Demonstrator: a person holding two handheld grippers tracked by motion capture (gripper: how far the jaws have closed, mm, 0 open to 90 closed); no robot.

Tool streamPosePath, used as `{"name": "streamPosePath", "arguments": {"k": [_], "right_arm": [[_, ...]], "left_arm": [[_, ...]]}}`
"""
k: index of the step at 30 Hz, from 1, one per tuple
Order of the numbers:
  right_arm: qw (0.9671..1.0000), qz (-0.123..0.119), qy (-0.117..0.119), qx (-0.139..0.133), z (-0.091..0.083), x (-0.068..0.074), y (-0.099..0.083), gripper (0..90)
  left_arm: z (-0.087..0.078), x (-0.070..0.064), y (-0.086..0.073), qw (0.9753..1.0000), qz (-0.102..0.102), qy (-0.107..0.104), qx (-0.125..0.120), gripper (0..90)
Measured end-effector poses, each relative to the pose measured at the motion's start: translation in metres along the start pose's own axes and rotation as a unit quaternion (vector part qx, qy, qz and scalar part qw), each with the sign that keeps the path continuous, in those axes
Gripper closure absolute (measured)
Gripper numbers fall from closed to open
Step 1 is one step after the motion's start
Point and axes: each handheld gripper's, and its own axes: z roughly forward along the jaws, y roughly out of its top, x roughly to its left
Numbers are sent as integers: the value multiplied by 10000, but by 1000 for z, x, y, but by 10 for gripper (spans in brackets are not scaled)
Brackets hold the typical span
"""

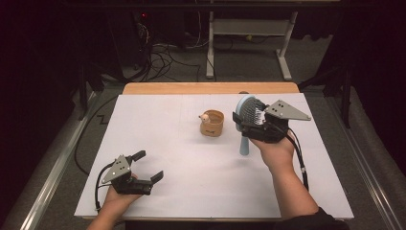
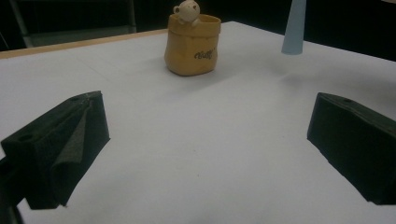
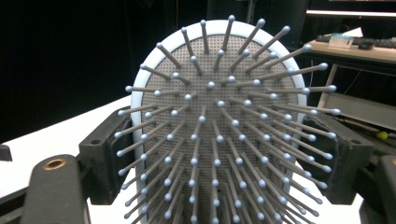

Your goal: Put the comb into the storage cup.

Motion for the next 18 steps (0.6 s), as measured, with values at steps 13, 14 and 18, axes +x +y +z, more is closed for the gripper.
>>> {"name": "streamPosePath", "arguments": {"k": [13, 14, 18], "right_arm": [[9999, 0, -67, -89, 7, -1, 15, 203], [9999, -3, -65, -82, 7, -1, 17, 203], [9999, -14, -86, -111, 9, -2, 22, 203]], "left_arm": [[-1, 0, 0, 9999, -44, -86, -45, 1], [-1, 1, 0, 9999, -55, -73, -57, 1], [-1, 1, 0, 10000, -26, -43, -72, 1]]}}
